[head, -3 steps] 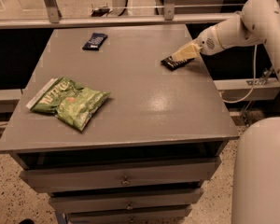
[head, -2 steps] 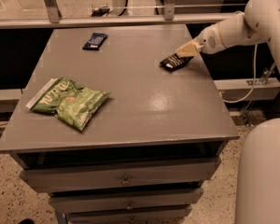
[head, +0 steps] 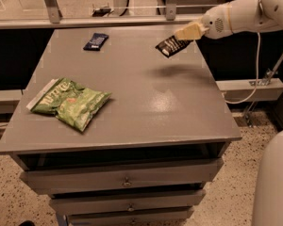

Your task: Pick rxbar chocolate

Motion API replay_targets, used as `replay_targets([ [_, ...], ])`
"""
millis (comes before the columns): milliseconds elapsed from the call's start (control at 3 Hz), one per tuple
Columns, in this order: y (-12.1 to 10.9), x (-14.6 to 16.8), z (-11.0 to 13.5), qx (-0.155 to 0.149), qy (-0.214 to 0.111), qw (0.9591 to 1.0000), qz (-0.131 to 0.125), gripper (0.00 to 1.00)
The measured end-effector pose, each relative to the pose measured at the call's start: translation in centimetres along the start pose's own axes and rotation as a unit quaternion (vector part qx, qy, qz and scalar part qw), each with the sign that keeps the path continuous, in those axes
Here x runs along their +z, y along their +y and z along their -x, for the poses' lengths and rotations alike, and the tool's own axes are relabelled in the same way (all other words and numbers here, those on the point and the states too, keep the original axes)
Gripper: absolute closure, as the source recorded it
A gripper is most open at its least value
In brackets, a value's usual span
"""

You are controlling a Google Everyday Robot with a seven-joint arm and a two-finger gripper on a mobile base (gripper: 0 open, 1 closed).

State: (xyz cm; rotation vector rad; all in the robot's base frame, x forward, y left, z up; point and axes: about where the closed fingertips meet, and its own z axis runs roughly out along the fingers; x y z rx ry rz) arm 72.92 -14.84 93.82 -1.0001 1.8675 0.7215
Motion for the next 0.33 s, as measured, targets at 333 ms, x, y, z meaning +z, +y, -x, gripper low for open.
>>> replay_targets([
  [333, 0.54, -0.17, 0.84, -0.004, -0.007, 1.0, 0.003, 1.0],
])
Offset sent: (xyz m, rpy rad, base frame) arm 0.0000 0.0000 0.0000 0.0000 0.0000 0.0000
